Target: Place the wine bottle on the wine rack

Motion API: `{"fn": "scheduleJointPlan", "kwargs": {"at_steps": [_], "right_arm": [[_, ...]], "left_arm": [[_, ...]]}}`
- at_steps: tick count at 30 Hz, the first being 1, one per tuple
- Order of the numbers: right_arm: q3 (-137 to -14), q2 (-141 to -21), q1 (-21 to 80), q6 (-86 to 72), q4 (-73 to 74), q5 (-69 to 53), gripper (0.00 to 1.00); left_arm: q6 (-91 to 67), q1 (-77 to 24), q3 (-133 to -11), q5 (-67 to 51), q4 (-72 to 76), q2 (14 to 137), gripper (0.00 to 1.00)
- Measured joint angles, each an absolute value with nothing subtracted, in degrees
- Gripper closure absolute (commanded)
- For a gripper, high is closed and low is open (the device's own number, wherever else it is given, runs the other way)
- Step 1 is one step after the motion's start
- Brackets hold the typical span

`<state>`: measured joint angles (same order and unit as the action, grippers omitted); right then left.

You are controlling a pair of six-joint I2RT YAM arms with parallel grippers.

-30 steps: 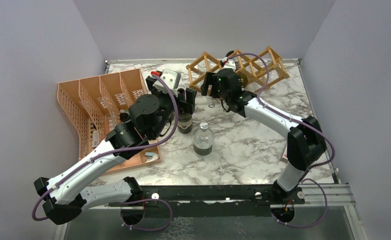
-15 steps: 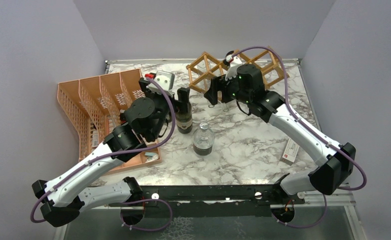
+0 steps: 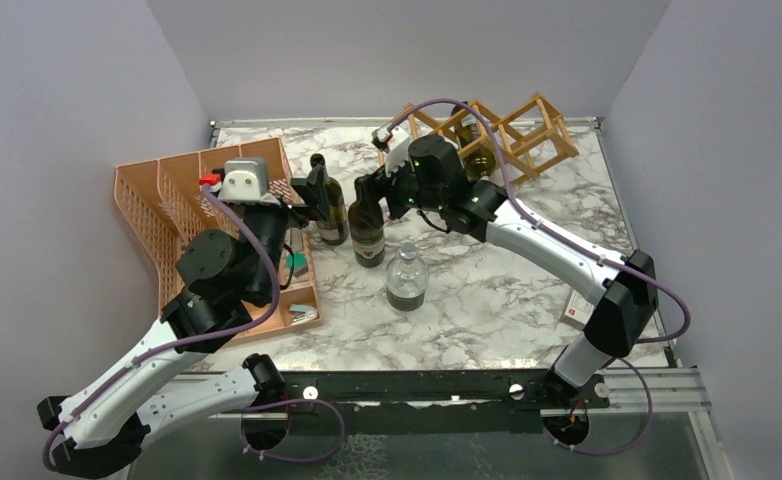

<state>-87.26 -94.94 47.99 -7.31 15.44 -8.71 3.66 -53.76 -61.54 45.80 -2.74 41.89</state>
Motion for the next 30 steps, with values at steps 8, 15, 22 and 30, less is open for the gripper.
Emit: {"fn": "scheduleJointPlan", "kwargs": {"at_steps": [8, 15, 22, 30], "right_arm": [[-88.1, -98.5, 49.1, -4.2, 10.5, -5.5, 0.48], [-88.1, -98.8, 50.0, -0.2, 8.5, -5.3, 0.77], [-86.7, -98.1, 50.3, 0.4, 7.0, -5.0, 0.96], [-80.8, -91.9, 50.3, -1.5, 5.5, -2.5, 0.99]], "left_arm": [[3.3, -53.8, -59.7, 46.7, -3.0, 41.0, 0.01], [2.0, -53.8, -57.6, 47.0, -3.2, 40.4, 0.01], [-0.1, -53.8, -51.4, 46.7, -3.5, 39.5, 0.01], [-1.6, -53.8, -37.9, 40.2, -1.4, 39.0, 0.01]]}}
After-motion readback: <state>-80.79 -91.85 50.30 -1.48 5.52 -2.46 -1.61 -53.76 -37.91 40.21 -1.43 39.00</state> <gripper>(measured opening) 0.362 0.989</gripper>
